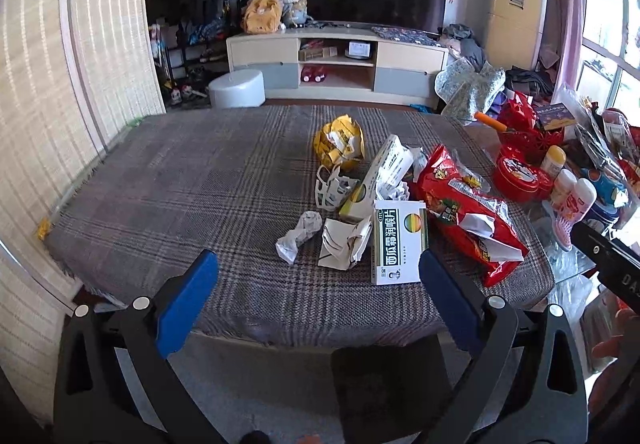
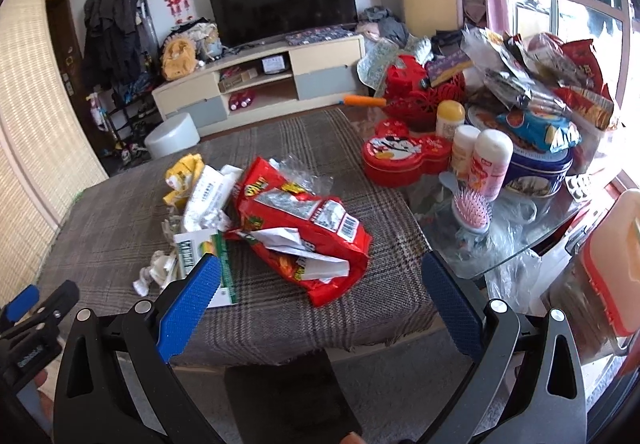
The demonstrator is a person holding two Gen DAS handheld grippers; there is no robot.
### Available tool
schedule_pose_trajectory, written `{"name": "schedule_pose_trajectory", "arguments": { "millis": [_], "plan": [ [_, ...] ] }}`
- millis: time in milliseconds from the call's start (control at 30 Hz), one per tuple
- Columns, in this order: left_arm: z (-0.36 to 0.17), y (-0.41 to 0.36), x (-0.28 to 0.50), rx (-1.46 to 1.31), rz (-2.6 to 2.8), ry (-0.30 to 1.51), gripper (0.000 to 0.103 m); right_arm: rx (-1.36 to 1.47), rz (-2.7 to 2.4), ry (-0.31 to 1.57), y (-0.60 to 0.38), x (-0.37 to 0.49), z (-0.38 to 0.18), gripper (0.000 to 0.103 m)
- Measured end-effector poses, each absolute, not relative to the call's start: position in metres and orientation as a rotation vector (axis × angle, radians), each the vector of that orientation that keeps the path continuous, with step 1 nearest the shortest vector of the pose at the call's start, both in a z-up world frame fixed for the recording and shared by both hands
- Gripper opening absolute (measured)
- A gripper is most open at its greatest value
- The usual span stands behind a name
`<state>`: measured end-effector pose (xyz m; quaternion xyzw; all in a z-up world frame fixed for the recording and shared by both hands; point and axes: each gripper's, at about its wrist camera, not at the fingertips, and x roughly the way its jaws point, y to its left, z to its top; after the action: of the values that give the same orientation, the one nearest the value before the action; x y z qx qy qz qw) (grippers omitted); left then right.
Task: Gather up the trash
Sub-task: 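Move left tool to green-white medicine box while right tool approaches red chip bag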
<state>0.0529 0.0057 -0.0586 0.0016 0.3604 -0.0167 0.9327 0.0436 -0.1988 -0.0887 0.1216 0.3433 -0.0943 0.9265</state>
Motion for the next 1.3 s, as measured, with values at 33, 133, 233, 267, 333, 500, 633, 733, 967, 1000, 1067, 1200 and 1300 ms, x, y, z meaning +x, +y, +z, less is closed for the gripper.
{"name": "schedule_pose_trajectory", "arguments": {
  "millis": [33, 133, 233, 267, 333, 500, 633, 733, 967, 1000, 1067, 1200, 1300],
  "plan": [
    [-0.063, 0.005, 0.057, 0.003, -0.036, 0.748, 0.095, 0.267, -0.182, 0.729, -0.203, 0.051, -0.096, 0.1],
    [-0.076, 0.001, 0.073, 0.015, -0.053, 0.789, 0.095, 0.296, -0.157, 0.799, -0.211, 0.068, -0.114, 0.1],
    [-0.087, -0.004, 0.086, 0.021, -0.074, 0.822, 0.095, 0.269, -0.158, 0.834, -0.215, 0.082, -0.129, 0.1],
    [-0.091, -0.006, 0.091, 0.017, -0.084, 0.835, 0.095, 0.269, -0.148, 0.843, -0.216, 0.087, -0.133, 0.1],
    [-0.098, -0.011, 0.102, 0.001, -0.105, 0.87, 0.095, 0.276, -0.108, 0.862, -0.219, 0.095, -0.139, 0.094],
    [-0.119, -0.037, 0.127, -0.006, -0.171, 0.959, 0.066, 0.223, -0.056, 0.95, -0.215, 0.116, -0.155, 0.064],
    [-0.131, -0.055, 0.137, -0.001, -0.207, 0.987, 0.064, 0.233, -0.024, 0.983, -0.218, 0.129, -0.165, 0.055],
    [-0.137, -0.065, 0.14, 0.016, -0.219, 0.992, 0.064, 0.196, -0.035, 0.988, -0.217, 0.134, -0.168, 0.055],
    [-0.148, -0.07, 0.152, 0.02, -0.228, 1.012, 0.064, 0.228, -0.004, 1.021, -0.219, 0.138, -0.177, 0.055],
    [-0.15, -0.072, 0.153, 0.018, -0.233, 1.013, 0.064, 0.233, 0.003, 1.023, -0.22, 0.14, -0.179, 0.055],
    [-0.153, -0.076, 0.154, 0.015, -0.241, 1.018, 0.058, 0.244, 0.008, 1.036, -0.221, 0.143, -0.183, 0.054],
    [-0.161, -0.088, 0.159, 0.043, -0.24, 1.024, 0.057, 0.247, 0.021, 1.066, -0.218, 0.149, -0.193, 0.05],
    [-0.166, -0.091, 0.165, 0.034, -0.24, 1.033, 0.058, 0.254, 0.028, 1.066, -0.217, 0.152, -0.195, 0.05]
  ]
}}
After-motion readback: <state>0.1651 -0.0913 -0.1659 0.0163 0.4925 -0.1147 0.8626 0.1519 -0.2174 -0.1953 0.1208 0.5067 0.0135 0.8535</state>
